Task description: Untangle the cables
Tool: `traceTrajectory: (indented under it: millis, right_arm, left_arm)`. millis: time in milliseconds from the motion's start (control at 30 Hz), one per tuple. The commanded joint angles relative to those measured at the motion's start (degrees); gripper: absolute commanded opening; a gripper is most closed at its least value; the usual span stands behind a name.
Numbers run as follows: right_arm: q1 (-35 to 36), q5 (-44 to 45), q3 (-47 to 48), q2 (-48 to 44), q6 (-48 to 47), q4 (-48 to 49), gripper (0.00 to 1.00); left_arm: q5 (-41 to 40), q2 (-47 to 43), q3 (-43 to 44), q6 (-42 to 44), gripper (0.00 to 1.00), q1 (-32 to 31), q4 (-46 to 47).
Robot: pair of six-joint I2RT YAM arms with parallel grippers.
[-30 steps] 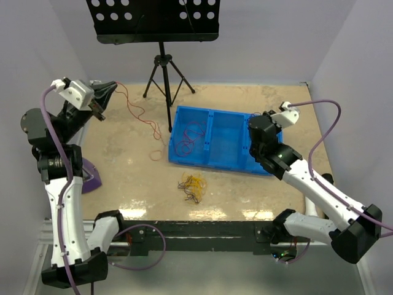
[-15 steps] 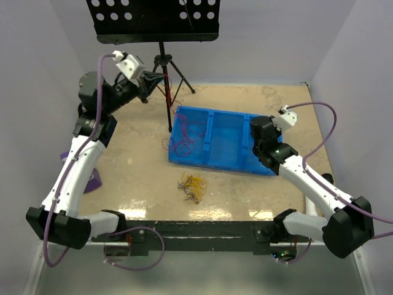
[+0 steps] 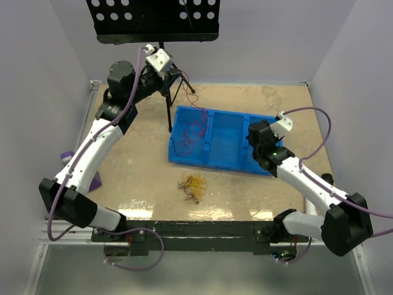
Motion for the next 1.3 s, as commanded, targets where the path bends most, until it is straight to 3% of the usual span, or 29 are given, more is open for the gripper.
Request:
traceTrajectory:
  millis: [0, 233, 500, 900, 1033, 1067, 1100, 1133, 1267]
  right_arm:
    - [-0.4, -1.0, 1.2, -3.6, -0.9, 0.6, 0.53]
    - [-0.3, -2.9, 3.3, -8.2, -3.5, 0.3, 0.53]
    - [-0.3, -5.2, 2.9, -8.8, -3.7, 1.5, 0.53]
    - [0.0, -10.5, 2.6, -9.5, -5.6, 3.6, 0.55]
    - [2.3, -11.4, 1.6, -9.6, -5.8, 4.6, 0.57]
    - [3.0, -11.4, 1.3, -9.5, -5.9, 5.1, 0.57]
    - [4.1, -11.0, 1.2, -9.5, -6.0, 5.1, 0.58]
    - [5.1, -10.6, 1.2, -9.3, -6.0, 5.2, 0.58]
    - [11.3, -8.6, 1.9, -7.1, -6.0, 5.0, 0.59]
  left_arm:
    - [-4.1, 1.0, -0.3, 2.5, 0.0, -0.9, 2.4]
    - [-14.4, 0.6, -7.5, 8.7, 0.0, -3.5, 3.3]
    - [-19.9, 0.7, -15.0, 11.6, 0.0, -9.3, 3.5]
    - [-30.3, 10.1, -20.9, 12.5, 0.0, -10.1, 4.9]
    - [-30.5, 12.8, -20.2, 12.1, 0.0, -10.4, 5.0]
    - [-30.2, 13.3, -19.9, 12.0, 0.03, -10.5, 4.8]
    - [-29.6, 13.5, -19.2, 11.6, 0.14, -10.5, 4.3]
    - [-28.8, 13.6, -18.5, 11.1, 0.33, -10.6, 3.4]
    - [-24.7, 11.2, -16.3, 9.1, 0.55, -10.6, -1.3]
